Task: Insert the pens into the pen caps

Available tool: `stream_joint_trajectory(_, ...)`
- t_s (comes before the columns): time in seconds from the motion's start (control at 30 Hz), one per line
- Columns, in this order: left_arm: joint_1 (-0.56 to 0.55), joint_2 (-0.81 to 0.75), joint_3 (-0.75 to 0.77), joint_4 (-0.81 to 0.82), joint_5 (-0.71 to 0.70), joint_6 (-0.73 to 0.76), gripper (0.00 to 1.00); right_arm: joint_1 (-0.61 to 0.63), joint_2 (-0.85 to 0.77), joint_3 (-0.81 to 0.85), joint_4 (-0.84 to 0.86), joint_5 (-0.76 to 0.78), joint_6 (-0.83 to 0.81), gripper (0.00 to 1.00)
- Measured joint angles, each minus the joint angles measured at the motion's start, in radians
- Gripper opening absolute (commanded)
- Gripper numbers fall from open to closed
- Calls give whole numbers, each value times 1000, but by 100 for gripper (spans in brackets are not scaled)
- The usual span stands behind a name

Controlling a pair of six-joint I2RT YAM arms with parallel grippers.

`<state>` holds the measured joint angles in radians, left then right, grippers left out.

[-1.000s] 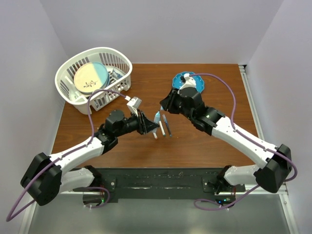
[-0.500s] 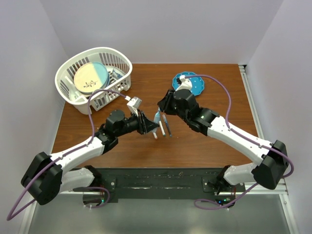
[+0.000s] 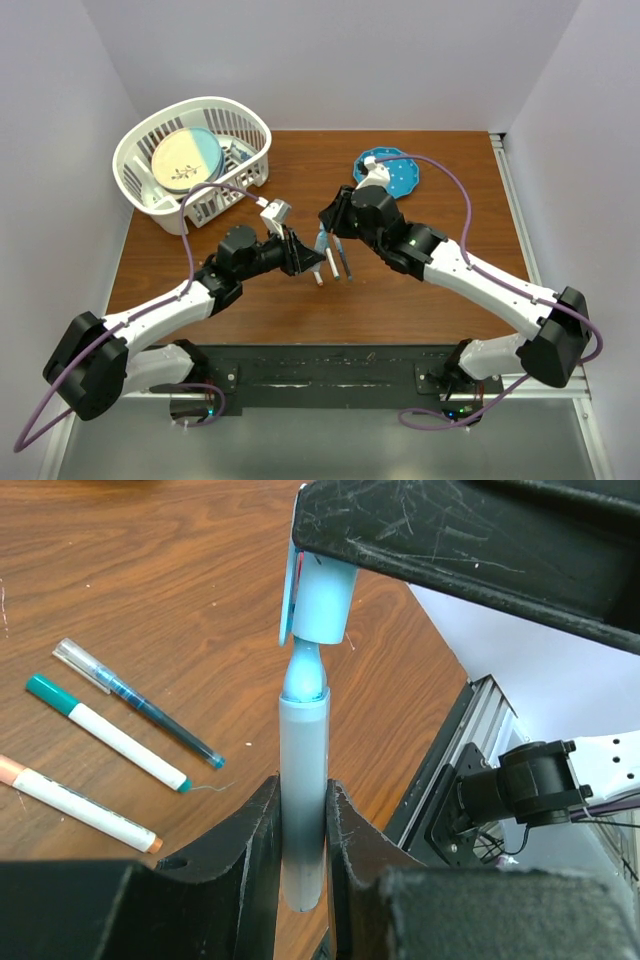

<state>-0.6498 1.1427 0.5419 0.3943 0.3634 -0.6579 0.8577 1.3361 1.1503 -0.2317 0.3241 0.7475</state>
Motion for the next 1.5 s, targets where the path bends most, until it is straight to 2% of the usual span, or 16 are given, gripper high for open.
stream_joint_trajectory(0.47,-2,-16,0,-28,-6,43,0,24,-4,-34,-4,32,9,0)
stream_joint_trajectory(0.7,-4,-34,-6,-23,-19,61,0,27,-15,-51,28,0,32,0)
stream_joint_trajectory(1.13,-21,-19,-28,-54,-12,135,0,92,-29,-132,57,29,91,0)
stream_joint_trajectory(1.5,-2,6,-40,-109,56,159,0,220,6,-177,102,189,97,0)
